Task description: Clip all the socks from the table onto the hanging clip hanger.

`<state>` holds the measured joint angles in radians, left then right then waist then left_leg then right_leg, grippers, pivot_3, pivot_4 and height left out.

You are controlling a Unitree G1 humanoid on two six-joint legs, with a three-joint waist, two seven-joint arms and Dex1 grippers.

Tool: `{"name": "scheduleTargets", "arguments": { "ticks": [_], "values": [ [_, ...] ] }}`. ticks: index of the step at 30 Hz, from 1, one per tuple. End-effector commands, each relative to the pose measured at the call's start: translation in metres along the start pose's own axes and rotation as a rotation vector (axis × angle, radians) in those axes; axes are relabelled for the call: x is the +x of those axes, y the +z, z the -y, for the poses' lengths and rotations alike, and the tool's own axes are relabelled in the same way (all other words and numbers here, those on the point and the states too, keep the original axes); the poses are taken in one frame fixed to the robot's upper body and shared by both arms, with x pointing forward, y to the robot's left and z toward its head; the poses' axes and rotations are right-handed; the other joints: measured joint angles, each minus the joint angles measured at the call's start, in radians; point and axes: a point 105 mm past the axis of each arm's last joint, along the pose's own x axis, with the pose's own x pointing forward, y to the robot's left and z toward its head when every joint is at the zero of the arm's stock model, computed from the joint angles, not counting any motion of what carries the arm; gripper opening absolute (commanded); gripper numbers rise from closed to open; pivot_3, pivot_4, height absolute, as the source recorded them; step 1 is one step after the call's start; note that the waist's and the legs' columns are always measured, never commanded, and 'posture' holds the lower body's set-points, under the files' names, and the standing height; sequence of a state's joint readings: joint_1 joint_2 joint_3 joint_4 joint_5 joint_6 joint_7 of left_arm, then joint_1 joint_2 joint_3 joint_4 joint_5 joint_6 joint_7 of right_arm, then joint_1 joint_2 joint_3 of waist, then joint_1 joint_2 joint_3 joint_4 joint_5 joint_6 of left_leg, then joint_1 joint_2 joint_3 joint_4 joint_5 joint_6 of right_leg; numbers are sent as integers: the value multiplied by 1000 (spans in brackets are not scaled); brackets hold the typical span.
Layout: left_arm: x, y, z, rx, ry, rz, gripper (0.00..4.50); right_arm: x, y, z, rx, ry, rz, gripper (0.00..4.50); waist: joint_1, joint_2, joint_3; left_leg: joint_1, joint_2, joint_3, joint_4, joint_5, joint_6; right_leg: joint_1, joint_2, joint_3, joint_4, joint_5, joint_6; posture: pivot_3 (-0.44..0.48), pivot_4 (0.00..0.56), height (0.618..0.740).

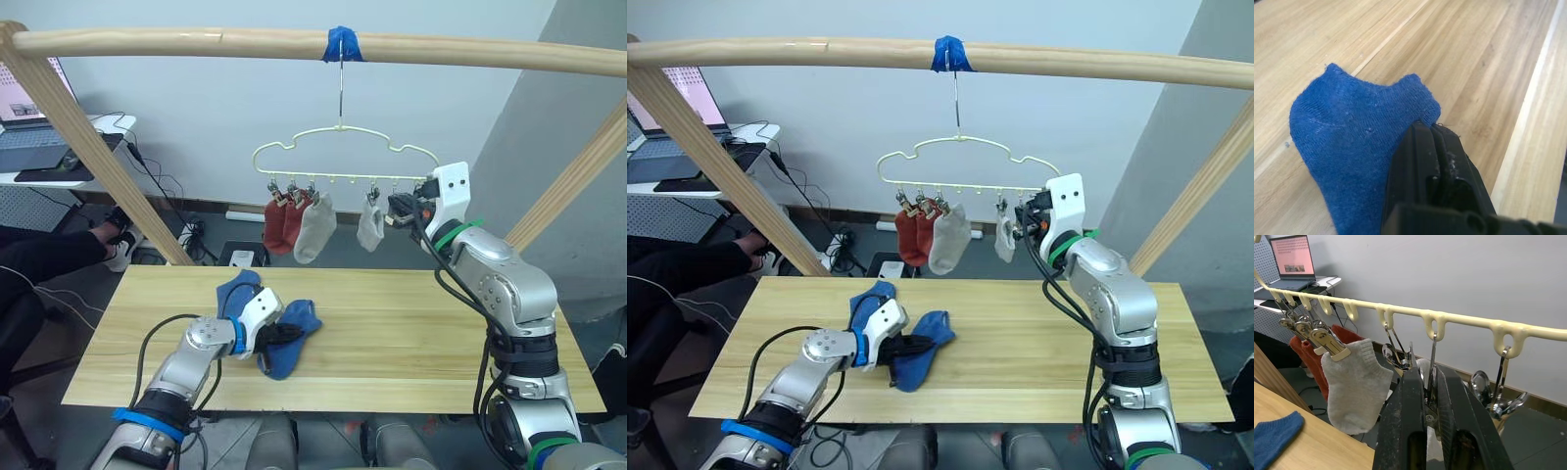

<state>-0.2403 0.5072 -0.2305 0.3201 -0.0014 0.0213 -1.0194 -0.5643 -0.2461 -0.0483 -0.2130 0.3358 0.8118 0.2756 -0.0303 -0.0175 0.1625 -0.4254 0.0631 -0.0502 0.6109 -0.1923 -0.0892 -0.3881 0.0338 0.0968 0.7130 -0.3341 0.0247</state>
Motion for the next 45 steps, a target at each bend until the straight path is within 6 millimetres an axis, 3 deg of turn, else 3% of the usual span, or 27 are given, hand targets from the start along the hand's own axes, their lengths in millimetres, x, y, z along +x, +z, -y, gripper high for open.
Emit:
{"name": "scheduleTargets", "arguments": {
  "ticks": [1, 7, 13, 14, 20, 29, 34, 40, 45],
  "values": [
    [1, 15, 7, 23, -37, 47, 977, 0, 16, -2, -15, 13, 62, 26, 0, 0, 0, 0, 0, 0, 0, 0, 0, 0, 0, 0, 0, 0, 0, 63, 126, 740],
    [-9, 20, 8, 8, -44, 27, 2779, -1, 18, 2, -18, -4, 66, 26, -1, 0, 0, 0, 1, 0, -1, 0, 0, 0, 0, -1, 0, 0, 0, 55, 131, 740],
    [-1, 11, -24, 10, 150, -4, 4413, 1, 18, 2, -17, -5, 68, 26, 1, 0, 0, 0, 0, 0, 0, 0, 0, 0, 0, -1, 0, 0, 0, 54, 135, 740],
    [3, 9, -27, 0, 166, -11, 4467, 1, 18, 2, -17, -4, 68, 26, 1, 0, 0, 0, 0, -1, 0, 0, 0, 0, 0, -1, 0, 0, 0, 55, 135, 740],
    [29, -4, -35, -87, 229, -59, 4467, 2, 20, 3, -23, -4, 69, 26, 1, 0, 0, -1, 0, 0, 0, 0, 0, 0, 0, 0, 0, 0, 0, 46, 136, 740],
    [36, -28, -24, -131, 162, -173, 4467, 3, 23, 3, -26, -12, 76, 26, -2, 0, 0, 0, 0, 0, 0, 0, 0, 1, 0, 0, 0, 0, 0, 30, 135, 740],
    [34, -28, -15, -134, 110, -162, 3423, 3, 23, 4, -24, -14, 78, 26, -2, 0, -1, 1, 0, 0, 0, 0, 0, 1, 0, 0, 1, 0, 0, 29, 129, 740],
    [31, -22, -13, -111, 100, -133, 3138, 4, 26, 6, -24, -16, 85, 26, -2, 0, -1, 1, 0, 0, 0, 0, 0, 1, 0, 0, 1, 0, 0, 31, 127, 740],
    [31, -10, -12, -111, 94, -60, 2641, 3, 25, 8, -27, -12, 79, 26, -2, 0, -1, 1, 0, 0, 0, 0, 0, 1, 0, 0, 1, 0, 0, 30, 127, 740]
  ]
}}
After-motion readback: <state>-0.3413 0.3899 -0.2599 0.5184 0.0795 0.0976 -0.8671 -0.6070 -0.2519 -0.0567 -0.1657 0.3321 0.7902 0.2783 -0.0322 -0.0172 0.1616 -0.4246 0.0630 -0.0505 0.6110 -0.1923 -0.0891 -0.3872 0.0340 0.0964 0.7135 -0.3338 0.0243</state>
